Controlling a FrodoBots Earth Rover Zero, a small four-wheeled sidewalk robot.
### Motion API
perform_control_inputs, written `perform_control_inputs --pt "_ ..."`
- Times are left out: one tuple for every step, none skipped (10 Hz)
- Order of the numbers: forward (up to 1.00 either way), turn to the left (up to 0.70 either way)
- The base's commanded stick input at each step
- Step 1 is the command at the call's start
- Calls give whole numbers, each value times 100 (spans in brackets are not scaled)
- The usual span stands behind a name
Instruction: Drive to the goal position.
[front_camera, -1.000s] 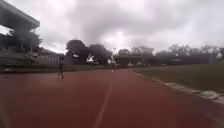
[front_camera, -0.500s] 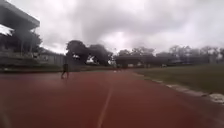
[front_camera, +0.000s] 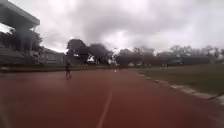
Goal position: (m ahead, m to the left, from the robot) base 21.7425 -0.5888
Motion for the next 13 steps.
perform_control_inputs --pt "50 1" --pt "50 -7" --pt "50 -14" --pt "50 -20" --pt "50 -21" --pt "50 -16" --pt "50 -8" --pt "50 0" --pt "50 2" --pt "50 2" --pt "50 2" --pt "50 2" --pt "50 2"
